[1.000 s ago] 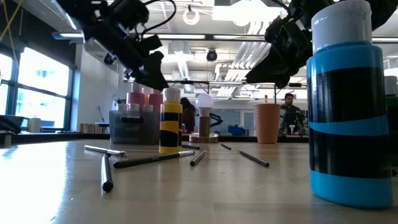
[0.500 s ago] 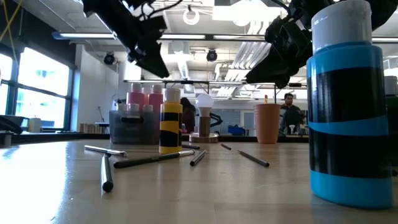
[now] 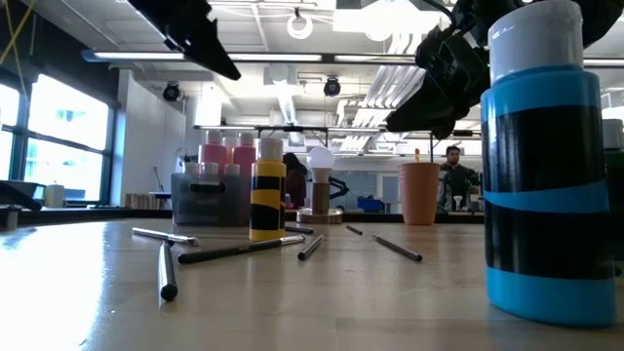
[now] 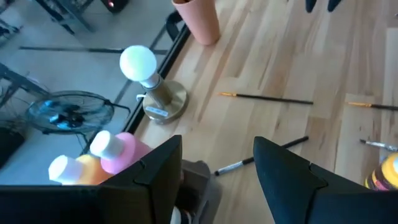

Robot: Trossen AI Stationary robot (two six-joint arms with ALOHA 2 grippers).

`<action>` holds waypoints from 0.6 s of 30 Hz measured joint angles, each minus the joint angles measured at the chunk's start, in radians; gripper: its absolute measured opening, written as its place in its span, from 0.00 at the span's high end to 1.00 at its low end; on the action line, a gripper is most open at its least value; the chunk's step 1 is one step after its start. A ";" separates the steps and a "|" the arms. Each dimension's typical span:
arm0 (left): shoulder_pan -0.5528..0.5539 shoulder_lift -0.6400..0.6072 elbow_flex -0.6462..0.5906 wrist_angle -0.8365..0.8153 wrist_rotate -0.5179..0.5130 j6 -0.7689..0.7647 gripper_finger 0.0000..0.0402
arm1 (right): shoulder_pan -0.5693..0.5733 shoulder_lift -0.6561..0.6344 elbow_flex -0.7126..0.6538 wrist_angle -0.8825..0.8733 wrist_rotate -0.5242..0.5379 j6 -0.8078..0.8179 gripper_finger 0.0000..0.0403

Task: Pick & Place Paint Supplies
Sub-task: Put the small blue paint bottle into the gray bin

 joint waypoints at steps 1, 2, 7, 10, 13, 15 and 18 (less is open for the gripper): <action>-0.005 -0.013 -0.019 0.020 -0.002 0.011 0.52 | 0.000 0.000 0.000 0.000 0.000 0.000 0.77; -0.003 -0.027 -0.044 0.043 0.000 0.017 0.52 | 0.000 0.000 0.000 0.000 0.000 0.000 0.77; -0.002 -0.072 -0.219 0.236 0.005 0.026 0.52 | 0.000 0.000 0.000 0.001 0.000 0.000 0.77; -0.002 -0.091 -0.314 0.376 0.038 0.040 0.52 | 0.000 0.000 0.000 0.002 0.000 0.000 0.77; -0.002 -0.102 -0.381 0.481 0.081 0.043 0.52 | 0.000 0.000 0.000 0.002 0.000 0.000 0.77; -0.002 -0.106 -0.406 0.508 0.113 0.045 0.52 | 0.000 0.000 0.000 0.002 0.000 0.000 0.77; -0.002 -0.114 -0.420 0.519 0.177 0.047 0.52 | 0.000 0.000 0.000 0.003 0.000 0.000 0.77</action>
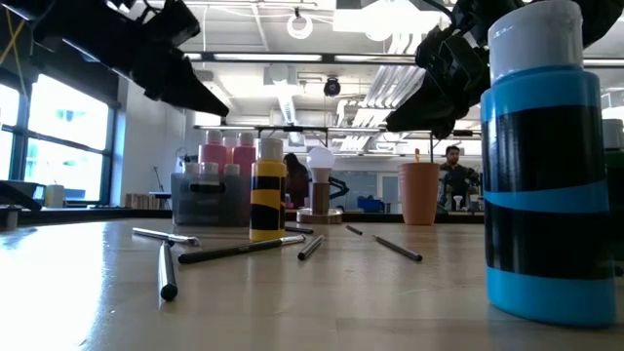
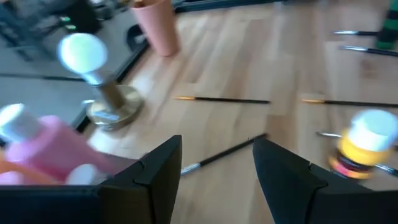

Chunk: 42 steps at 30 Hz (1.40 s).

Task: Pick & Place Paint Supplies
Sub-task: Put the small blue paint bottle into the gray bin

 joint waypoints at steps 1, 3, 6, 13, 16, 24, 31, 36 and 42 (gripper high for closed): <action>0.000 0.000 0.000 0.001 0.023 0.007 0.52 | 0.000 0.000 0.000 0.000 0.000 0.000 0.77; 0.000 0.000 -0.001 0.003 0.077 0.028 0.52 | 0.000 0.000 0.000 0.000 0.000 0.000 0.77; 0.000 0.000 -0.002 0.031 0.196 0.068 0.52 | 0.000 0.000 0.000 0.000 0.000 0.000 0.77; 0.000 0.001 -0.002 0.037 0.495 0.102 0.52 | 0.000 0.000 0.000 0.000 0.000 0.000 0.77; 0.000 0.001 -0.002 0.035 0.555 0.101 0.52 | 0.000 0.000 0.000 0.000 0.000 0.000 0.77; 0.000 0.001 -0.002 0.034 0.554 0.101 0.52 | 0.000 0.000 0.000 0.000 0.000 0.000 0.77; 0.000 0.001 -0.002 0.034 0.554 0.101 0.52 | 0.000 0.000 0.000 0.000 0.000 0.000 0.77; 0.000 0.001 -0.002 0.034 0.553 0.100 0.52 | 0.000 0.000 0.000 0.000 0.000 0.000 0.77; 0.000 0.001 -0.002 0.034 0.552 0.098 0.52 | 0.000 0.000 0.000 0.000 0.000 0.000 0.77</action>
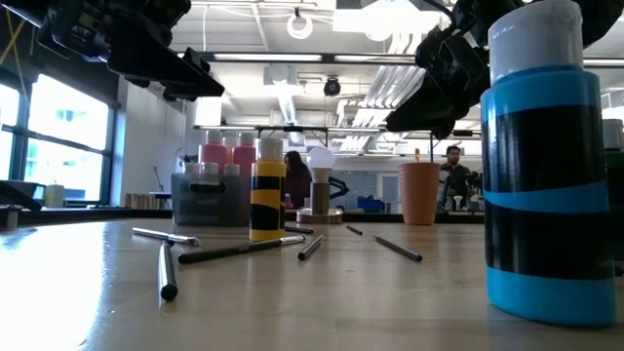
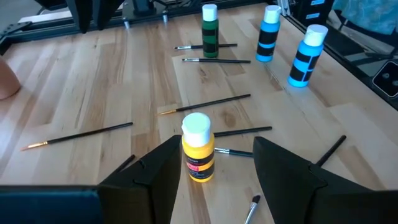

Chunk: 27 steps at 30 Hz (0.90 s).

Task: Pick & Place Paint Supplies
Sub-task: Put the small blue paint bottle into the gray bin

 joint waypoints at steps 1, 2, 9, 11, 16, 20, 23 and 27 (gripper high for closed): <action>0.000 0.000 0.000 0.000 -0.002 0.000 0.52 | 0.000 0.000 0.000 0.000 0.000 0.000 0.77; 0.000 0.000 0.000 -0.001 -0.007 0.000 0.52 | 0.000 0.000 0.000 0.000 0.000 0.000 0.77; 0.000 -0.031 0.003 -0.086 -0.295 0.026 0.52 | 0.000 0.000 0.000 0.014 0.000 0.010 0.77; 0.000 -0.056 0.003 -0.095 -0.411 0.028 0.52 | 0.000 0.000 0.000 0.026 0.000 0.011 0.77; 0.000 -0.130 0.003 -0.023 -0.651 0.042 0.52 | 0.000 0.000 0.000 0.054 0.000 0.010 0.77; 0.001 -0.187 0.004 0.002 -0.710 0.062 0.52 | 0.000 0.000 0.000 0.055 0.001 0.001 0.77; 0.001 -0.210 0.004 0.003 -0.694 0.059 0.52 | 0.000 0.000 0.000 0.058 0.004 0.000 0.77; 0.000 -0.216 0.004 0.001 -0.702 0.048 0.52 | 0.000 0.000 0.000 0.062 0.012 0.000 0.77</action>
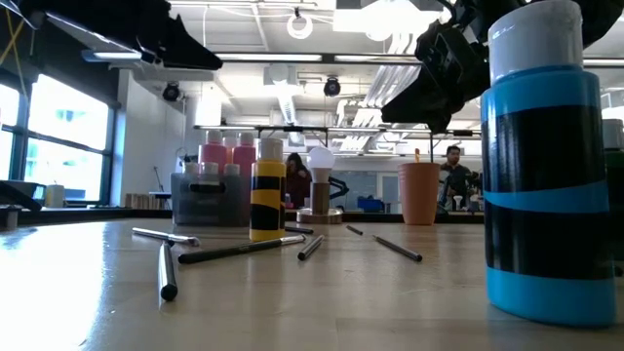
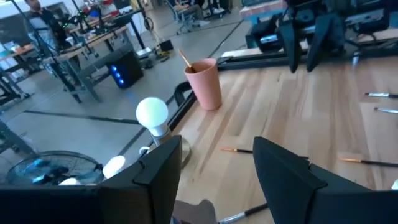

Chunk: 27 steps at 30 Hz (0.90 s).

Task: Pick & Place Paint Supplies
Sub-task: Put the small blue paint bottle into the gray bin

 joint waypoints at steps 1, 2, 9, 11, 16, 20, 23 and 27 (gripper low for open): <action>0.000 0.001 0.000 -0.004 -0.009 0.000 0.52 | 0.000 0.000 0.000 0.000 0.000 0.000 0.77; 0.000 0.001 0.000 -0.008 -0.022 -0.004 0.52 | 0.000 0.000 0.000 0.001 0.000 0.000 0.77; 0.000 0.001 0.000 -0.020 -0.035 -0.021 0.52 | 0.011 0.000 0.000 0.067 -0.035 0.038 0.77; 0.000 0.001 0.000 -0.021 -0.006 -0.021 0.52 | 0.025 0.000 0.000 0.111 -0.071 0.054 0.77; 0.000 0.001 0.000 -0.045 0.080 -0.021 0.52 | 0.064 0.000 0.000 0.233 -0.123 0.032 0.77; 0.000 0.001 0.000 -0.052 0.115 -0.021 0.52 | 0.093 0.000 0.000 0.270 -0.117 -0.017 0.77; 0.000 0.001 0.000 -0.066 0.168 -0.021 0.52 | 0.103 0.000 0.000 0.269 -0.114 -0.050 0.77; 0.000 0.004 0.000 -0.065 0.281 -0.023 0.52 | 0.103 0.000 0.000 0.269 -0.113 -0.052 0.77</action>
